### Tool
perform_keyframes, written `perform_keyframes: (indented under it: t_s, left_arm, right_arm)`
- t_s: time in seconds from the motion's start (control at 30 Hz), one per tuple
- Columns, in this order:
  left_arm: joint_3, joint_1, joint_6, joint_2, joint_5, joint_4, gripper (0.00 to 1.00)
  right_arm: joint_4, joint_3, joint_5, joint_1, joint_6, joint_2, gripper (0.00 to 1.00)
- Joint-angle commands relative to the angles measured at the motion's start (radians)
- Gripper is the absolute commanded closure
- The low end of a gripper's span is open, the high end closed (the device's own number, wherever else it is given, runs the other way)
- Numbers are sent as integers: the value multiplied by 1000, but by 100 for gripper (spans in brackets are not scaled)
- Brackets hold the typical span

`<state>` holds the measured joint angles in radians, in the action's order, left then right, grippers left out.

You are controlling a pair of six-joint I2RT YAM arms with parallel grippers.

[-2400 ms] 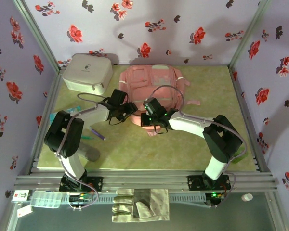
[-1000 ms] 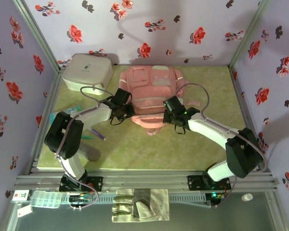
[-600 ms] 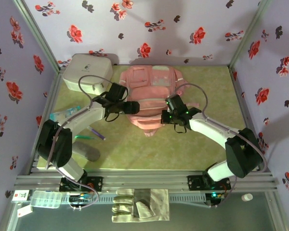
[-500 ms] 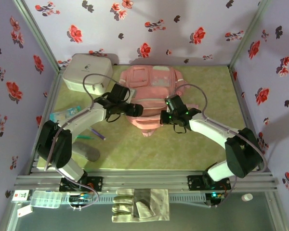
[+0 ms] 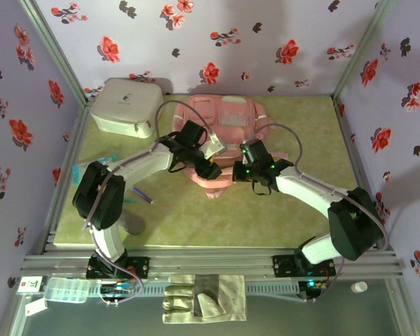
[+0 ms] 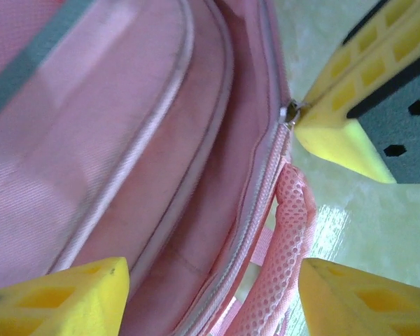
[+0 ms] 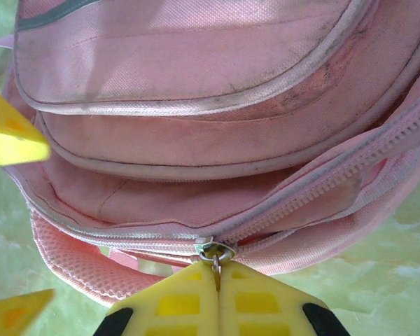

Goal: Pack the student bag

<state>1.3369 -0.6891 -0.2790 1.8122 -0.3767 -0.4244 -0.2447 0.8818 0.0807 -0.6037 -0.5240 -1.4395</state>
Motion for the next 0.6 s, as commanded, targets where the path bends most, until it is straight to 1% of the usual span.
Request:
perform_keyframes:
  t_s: [0.0, 0.1, 0.23, 0.33, 0.47, 0.57]
  left_arm:
    - [62, -7, -113, 51, -58, -53, 38]
    - [89, -12, -141, 86, -92, -77, 42]
    - [125, -12, -163, 137, -94, -104, 51]
    - [131, -12, -160, 151, -65, -94, 57]
    - [118, -4, -137, 149, -19, -57, 66]
    - [101, 5, -139, 136, -17, -41, 76]
  right_arm:
    - [51, -7, 21, 1, -20, 31, 100]
    - [57, -10, 22, 1, -25, 28, 100]
    - [58, -10, 12, 1, -29, 27, 100]
    - [45, -12, -4, 1, -28, 31, 100]
    - [11, -14, -57, 2, -19, 38, 100]
    - [-23, -14, -111, 4, -14, 41, 100]
